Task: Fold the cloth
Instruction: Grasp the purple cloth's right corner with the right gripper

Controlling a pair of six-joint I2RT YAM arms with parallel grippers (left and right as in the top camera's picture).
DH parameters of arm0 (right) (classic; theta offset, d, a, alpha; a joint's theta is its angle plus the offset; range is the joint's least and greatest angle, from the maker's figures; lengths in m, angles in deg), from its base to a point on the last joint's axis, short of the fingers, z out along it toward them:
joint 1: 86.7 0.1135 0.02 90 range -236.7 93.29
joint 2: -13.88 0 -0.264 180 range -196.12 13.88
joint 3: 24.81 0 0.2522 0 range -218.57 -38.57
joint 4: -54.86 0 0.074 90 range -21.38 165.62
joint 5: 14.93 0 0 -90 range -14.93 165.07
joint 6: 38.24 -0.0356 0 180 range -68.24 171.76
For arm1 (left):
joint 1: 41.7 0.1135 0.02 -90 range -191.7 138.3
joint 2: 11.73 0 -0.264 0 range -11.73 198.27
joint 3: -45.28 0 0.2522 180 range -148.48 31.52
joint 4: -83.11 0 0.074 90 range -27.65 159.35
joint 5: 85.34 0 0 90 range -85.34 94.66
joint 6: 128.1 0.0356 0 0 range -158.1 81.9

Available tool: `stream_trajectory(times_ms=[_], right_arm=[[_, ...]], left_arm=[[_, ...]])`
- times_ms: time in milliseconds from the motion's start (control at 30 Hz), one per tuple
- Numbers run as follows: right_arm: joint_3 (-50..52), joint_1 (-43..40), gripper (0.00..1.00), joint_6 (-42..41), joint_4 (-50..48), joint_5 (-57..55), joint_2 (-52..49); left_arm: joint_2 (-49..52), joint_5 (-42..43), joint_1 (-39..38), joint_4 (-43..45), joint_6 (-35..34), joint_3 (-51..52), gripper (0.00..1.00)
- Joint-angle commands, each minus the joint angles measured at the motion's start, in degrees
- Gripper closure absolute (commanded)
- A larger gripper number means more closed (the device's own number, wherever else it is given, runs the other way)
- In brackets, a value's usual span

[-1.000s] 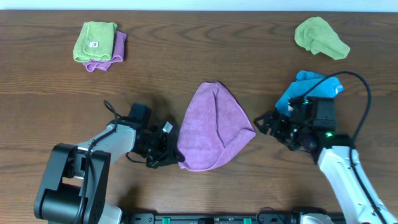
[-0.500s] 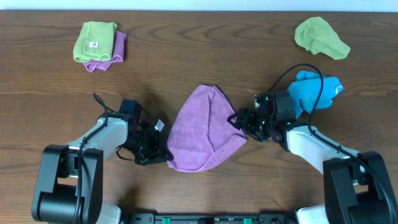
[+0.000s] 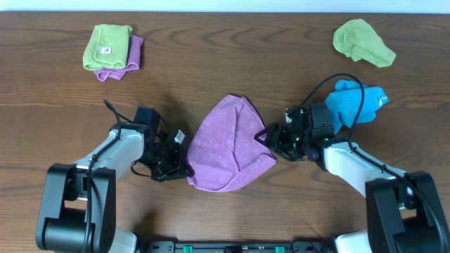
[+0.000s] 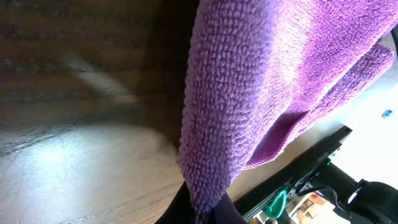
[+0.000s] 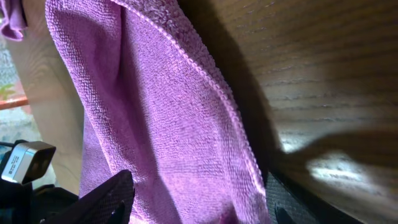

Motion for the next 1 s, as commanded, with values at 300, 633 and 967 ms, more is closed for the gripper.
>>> stream_trajectory(times_ms=[300, 633, 967], right_arm=[[-6.36, 0.61, 0.28, 2.93, 6.78, -4.09, 5.64], [-6.29, 3.43, 0.27, 2.93, 12.13, -4.00, 4.79], [-6.19, 7.26, 0.27, 2.93, 14.01, -9.05, 4.22]], left_arm=[[-0.66, -0.79, 0.31, -0.22, 1.18, -0.92, 0.94], [-0.66, -0.81, 0.31, -0.13, 1.18, -0.92, 0.94], [-0.66, -0.79, 0.31, -0.17, 1.18, -0.92, 0.94]])
